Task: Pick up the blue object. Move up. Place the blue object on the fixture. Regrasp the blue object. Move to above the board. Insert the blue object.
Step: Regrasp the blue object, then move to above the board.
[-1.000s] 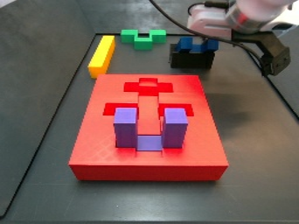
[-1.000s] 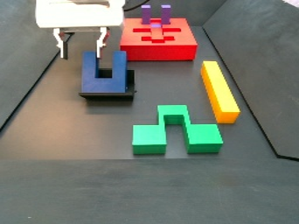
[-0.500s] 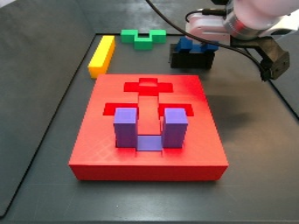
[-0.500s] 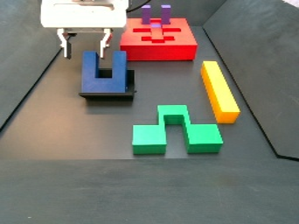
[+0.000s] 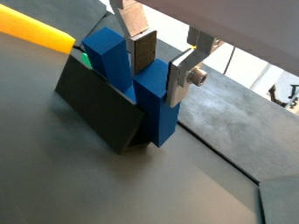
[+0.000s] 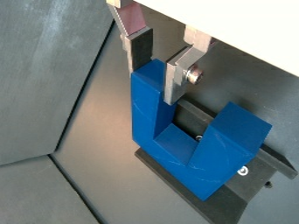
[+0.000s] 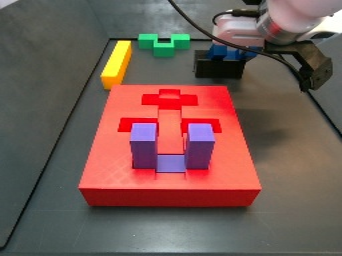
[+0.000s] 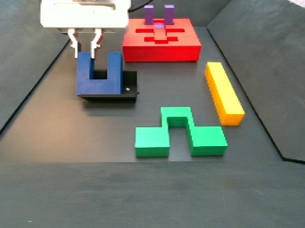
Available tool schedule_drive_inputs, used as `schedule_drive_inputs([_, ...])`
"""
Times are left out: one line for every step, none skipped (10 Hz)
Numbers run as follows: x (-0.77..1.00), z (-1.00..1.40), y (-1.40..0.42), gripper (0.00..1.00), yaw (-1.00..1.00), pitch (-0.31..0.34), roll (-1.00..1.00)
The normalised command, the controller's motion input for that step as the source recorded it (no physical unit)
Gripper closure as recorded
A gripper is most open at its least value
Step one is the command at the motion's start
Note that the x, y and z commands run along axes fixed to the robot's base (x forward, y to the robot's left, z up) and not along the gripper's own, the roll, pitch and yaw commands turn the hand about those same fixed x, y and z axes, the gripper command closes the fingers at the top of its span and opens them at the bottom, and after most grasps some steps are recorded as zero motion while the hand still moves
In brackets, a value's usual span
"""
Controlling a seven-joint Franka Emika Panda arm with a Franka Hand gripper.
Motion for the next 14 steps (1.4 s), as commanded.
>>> schedule_drive_inputs([0.0,0.0,0.0,1.0,0.0,0.0,0.0])
schedule_drive_inputs([0.0,0.0,0.0,1.0,0.0,0.0,0.0])
schedule_drive_inputs([0.0,0.0,0.0,1.0,0.0,0.0,0.0])
schedule_drive_inputs([0.0,0.0,0.0,1.0,0.0,0.0,0.0])
schedule_drive_inputs([0.0,0.0,0.0,1.0,0.0,0.0,0.0])
schedule_drive_inputs([0.0,0.0,0.0,1.0,0.0,0.0,0.0])
schedule_drive_inputs([0.0,0.0,0.0,1.0,0.0,0.0,0.0])
schedule_drive_inputs([0.0,0.0,0.0,1.0,0.0,0.0,0.0])
schedule_drive_inputs([0.0,0.0,0.0,1.0,0.0,0.0,0.0])
schedule_drive_inputs([0.0,0.0,0.0,1.0,0.0,0.0,0.0])
schedule_drive_inputs([0.0,0.0,0.0,1.0,0.0,0.0,0.0])
schedule_drive_inputs([0.0,1.4,0.0,1.0,0.0,0.0,0.0])
schedule_drive_inputs([-0.02,1.4,0.02,1.0,0.02,0.015,0.02])
schedule_drive_inputs([-0.03,1.4,0.02,1.0,0.02,-0.002,-0.01])
